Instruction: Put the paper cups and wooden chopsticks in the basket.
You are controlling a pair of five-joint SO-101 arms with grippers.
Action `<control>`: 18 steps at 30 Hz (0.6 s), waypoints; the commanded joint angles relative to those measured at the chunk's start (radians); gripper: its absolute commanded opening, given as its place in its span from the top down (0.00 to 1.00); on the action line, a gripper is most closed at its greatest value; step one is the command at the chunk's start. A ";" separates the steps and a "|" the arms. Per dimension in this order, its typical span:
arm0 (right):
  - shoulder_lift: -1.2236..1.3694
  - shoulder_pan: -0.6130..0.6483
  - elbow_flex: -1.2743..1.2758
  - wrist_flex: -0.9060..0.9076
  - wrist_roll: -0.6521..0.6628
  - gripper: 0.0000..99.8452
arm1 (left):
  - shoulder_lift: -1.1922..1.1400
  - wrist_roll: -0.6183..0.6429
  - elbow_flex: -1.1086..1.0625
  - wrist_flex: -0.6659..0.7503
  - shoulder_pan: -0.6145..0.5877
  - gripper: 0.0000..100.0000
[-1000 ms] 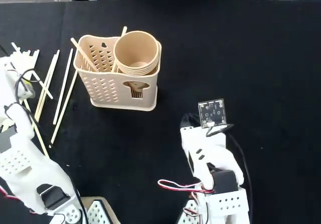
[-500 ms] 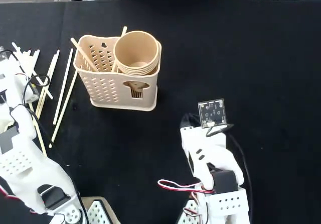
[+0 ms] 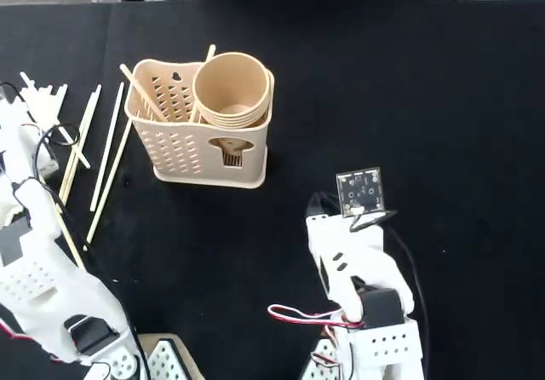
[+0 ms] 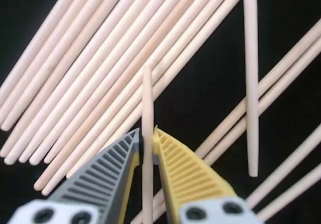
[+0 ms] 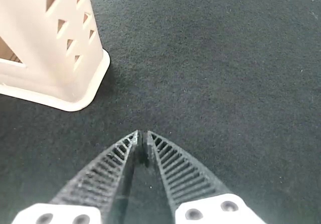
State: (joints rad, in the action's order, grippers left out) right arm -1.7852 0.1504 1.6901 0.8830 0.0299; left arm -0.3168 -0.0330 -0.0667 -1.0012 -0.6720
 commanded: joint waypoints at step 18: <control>-0.004 0.005 -0.001 0.005 0.011 0.98 | 1.419 0.012 -0.272 0.394 0.105 0.97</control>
State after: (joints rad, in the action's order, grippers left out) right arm -1.7852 0.1504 1.6901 0.8830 0.0299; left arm 0.8815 -0.0315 -0.2340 -0.8554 -0.6337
